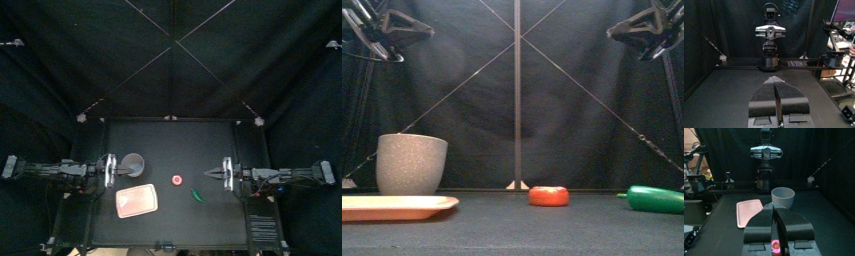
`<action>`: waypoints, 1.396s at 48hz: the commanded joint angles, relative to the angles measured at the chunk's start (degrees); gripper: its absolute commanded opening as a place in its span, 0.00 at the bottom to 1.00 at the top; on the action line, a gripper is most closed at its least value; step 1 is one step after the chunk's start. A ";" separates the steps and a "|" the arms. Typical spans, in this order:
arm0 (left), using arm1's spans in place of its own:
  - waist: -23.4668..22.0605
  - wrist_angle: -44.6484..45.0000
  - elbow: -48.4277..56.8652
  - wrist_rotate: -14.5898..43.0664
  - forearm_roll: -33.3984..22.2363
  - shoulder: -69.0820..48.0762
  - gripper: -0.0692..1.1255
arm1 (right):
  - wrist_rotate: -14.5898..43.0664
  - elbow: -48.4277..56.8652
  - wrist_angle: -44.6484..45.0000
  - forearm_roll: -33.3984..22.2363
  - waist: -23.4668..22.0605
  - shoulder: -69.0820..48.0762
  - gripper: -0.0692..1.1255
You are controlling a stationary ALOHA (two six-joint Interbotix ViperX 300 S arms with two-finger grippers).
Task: Pick the green pepper then place it in the grey bowl
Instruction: Pick the green pepper
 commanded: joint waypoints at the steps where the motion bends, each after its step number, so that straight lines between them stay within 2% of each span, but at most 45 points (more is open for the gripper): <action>1: 0.00 0.18 -0.79 0.09 -0.09 0.35 0.10 | 1.14 0.18 0.88 1.41 0.26 1.93 0.11; 11: 0.00 3.08 -0.62 0.09 -0.09 0.35 0.10 | 7.12 0.53 11.95 9.76 0.53 8.61 0.13; 18: 0.00 4.92 -0.62 0.00 -0.26 0.35 0.10 | 12.04 0.53 14.41 13.97 0.70 15.91 0.22; 25: 0.09 4.92 -0.26 0.00 -0.26 0.35 0.10 | 16.79 -0.97 14.33 15.47 2.55 23.82 0.45; 32: 0.18 5.01 -0.09 0.00 -0.26 0.26 0.10 | 22.68 -3.34 15.03 16.88 5.10 30.41 0.75; 37: 0.35 4.92 -0.09 0.18 -0.26 0.35 0.10 | 25.93 -4.31 16.26 16.70 6.06 33.22 0.88; 56: 1.93 4.92 -0.09 0.18 -0.18 0.35 0.10 | 30.85 -5.54 17.49 16.79 6.94 40.69 0.89; 67: 3.87 4.92 -0.09 0.18 -0.09 0.35 0.10 | 31.11 -9.14 17.84 16.52 8.53 46.58 0.89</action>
